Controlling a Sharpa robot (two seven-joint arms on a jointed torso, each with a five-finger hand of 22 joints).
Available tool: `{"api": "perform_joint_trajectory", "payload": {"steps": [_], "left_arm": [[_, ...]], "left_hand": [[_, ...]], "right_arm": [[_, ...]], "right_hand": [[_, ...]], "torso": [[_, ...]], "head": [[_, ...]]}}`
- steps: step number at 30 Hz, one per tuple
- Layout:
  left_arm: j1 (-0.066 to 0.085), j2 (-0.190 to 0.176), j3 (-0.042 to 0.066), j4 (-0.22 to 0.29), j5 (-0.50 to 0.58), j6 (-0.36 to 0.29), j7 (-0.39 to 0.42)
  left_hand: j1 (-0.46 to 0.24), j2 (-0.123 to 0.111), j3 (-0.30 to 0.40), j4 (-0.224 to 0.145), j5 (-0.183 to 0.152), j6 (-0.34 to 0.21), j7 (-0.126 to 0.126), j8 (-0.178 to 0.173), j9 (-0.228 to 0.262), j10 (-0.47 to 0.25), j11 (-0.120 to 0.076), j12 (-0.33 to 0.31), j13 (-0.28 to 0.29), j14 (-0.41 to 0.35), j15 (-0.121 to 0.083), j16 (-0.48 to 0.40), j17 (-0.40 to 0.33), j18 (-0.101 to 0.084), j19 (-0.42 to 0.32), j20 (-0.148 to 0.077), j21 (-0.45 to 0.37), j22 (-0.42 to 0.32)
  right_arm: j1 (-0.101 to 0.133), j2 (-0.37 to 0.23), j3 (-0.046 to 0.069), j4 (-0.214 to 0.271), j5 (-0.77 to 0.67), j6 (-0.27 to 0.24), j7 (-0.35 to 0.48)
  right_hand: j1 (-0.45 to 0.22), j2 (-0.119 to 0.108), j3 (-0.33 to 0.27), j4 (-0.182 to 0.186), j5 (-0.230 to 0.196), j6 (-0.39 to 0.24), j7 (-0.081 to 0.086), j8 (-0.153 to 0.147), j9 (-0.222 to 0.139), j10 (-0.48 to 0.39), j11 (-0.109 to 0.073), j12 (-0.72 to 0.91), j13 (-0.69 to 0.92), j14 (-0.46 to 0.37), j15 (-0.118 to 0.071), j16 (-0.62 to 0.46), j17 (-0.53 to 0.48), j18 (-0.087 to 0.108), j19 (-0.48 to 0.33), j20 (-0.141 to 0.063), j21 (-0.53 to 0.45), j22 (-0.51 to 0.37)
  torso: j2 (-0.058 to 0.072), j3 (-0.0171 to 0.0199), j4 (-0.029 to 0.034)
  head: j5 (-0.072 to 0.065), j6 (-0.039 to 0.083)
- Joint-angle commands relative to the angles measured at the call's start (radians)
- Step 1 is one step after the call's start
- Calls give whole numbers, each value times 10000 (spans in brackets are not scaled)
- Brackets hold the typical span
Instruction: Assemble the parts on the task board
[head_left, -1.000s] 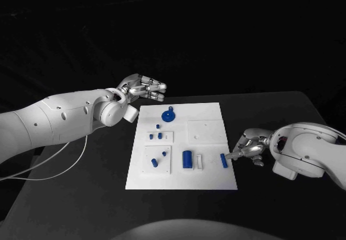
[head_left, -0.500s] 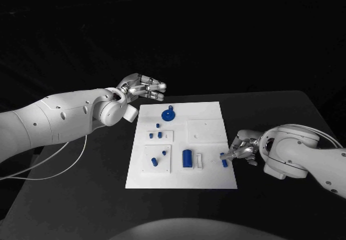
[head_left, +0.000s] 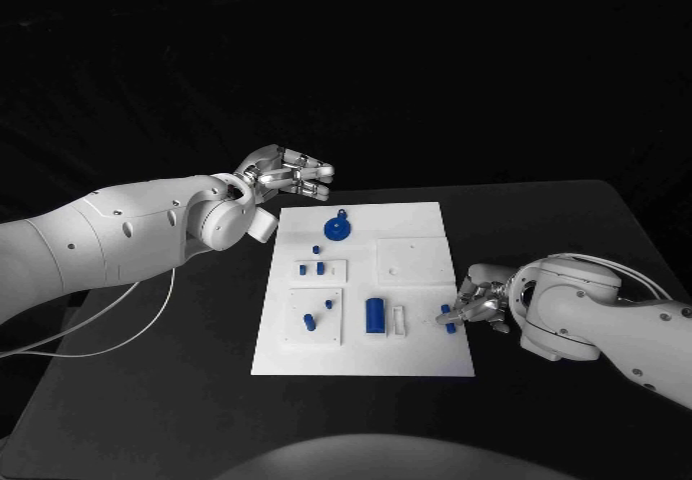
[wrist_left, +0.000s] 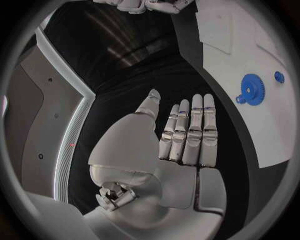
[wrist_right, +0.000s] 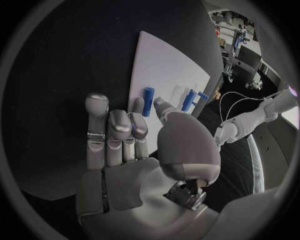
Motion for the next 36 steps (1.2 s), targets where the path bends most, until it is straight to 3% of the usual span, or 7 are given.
{"api": "perform_joint_trajectory", "payload": {"steps": [1, 9, 15, 22, 26, 31, 36], "left_arm": [[-1, 3, 6, 33, 42, 26, 132], [-1, -7, 6, 35, 34, 42, 109], [-1, -11, 6, 36, 30, 51, 91], [-1, -16, 6, 41, 25, 54, 70], [-1, -24, 6, 46, 20, 52, 58], [0, -38, 6, 52, 15, 50, 44], [0, -48, 5, 55, 9, 57, 23]], "left_hand": [[-60, 20, -54, -1, 17, -57, -19, -29, -4, 14, -7, -24, 2, -25, -23, -50, 8, -168, -38, 3, -31, -6], [-65, 24, -55, 2, 15, -57, -18, -28, -4, 15, -7, -24, 2, -28, -21, -48, 7, -172, -51, 7, -38, -9], [-76, 22, -62, 6, 13, -60, -15, -28, -4, 14, -6, -23, 3, -37, -20, -49, 7, -178, -63, 10, -44, -11], [-81, 17, -65, 8, 9, -60, -15, -28, -4, 13, -5, -24, 3, -41, -17, -49, 7, -179, -69, 11, -47, -12], [-93, 22, -66, 20, 11, -63, -15, -28, -4, 7, -4, -25, 2, -46, -15, -49, 8, -181, -72, 11, -49, -12], [-93, 22, -66, 20, 11, -63, -15, -28, -4, 7, -4, -25, 2, -46, -15, -49, 8, -181, -72, 11, -49, -12], [-93, 22, -66, 20, 11, -63, -15, -28, -4, 7, -4, -25, 2, -46, -15, -49, 8, -181, -72, 11, -49, -12]], "right_arm": [[-62, 75, -91, -75, -720, 226, -336], [-87, 264, -318, -176, -1337, 406, -366], [-98, 360, -414, -223, -1563, 613, -388], [-104, 395, -464, -249, -1329, 774, -393], [-107, 385, -475, -250, -1001, 791, -370], [-109, 350, -479, -246, -273, 637, -284], [-109, 314, -481, -216, 354, 355, -150]], "right_hand": [[0, -41, 46, -115, -48, -50, 57, -72, -40, -44, 21, -75, 255, -8, 20, 40, 5, 13, 464, 13, 9, -8], [209, -60, 565, -855, 8, -76, 42, -80, -192, -44, 15, -70, 264, 1, 20, 46, 18, -1, 462, 15, 16, 1], [303, 75, 778, -1577, 1273, -118, 15, -86, -540, -73, 3, -101, 251, -4, 19, 27, 6, -17, 458, 15, 25, 18], [252, 266, 1468, -2363, 3554, -337, 51, -101, -1499, -202, 19, -237, 207, -17, 26, 6, 12, -18, 449, 17, 29, 57], [-32, 544, 2161, -3073, 4776, -504, 286, -64, -1899, -279, 90, -363, 140, -29, 78, -29, 8, 12, 441, 45, 19, 113], [-1010, 716, 3620, -3762, 5342, -682, 438, -50, -1586, -301, 133, -456, 67, -43, 111, -45, 23, 117, 423, 104, 8, 259], [-1209, 801, 4227, -3928, 5426, -686, 488, -68, -1613, -331, 142, -490, 48, -55, 97, -74, 18, 143, 423, 94, 1, 371]], "torso": [[-3, 3, 2], [-2, -1, -1], [-1, -4, -1], [-2, -8, -1], [-2, -2, 0], [0, 3, 4], [3, 6, 0]], "head": [[5, -14], [6, -26], [0, -42], [5, -57], [9, -58], [24, -71], [38, -80]]}}
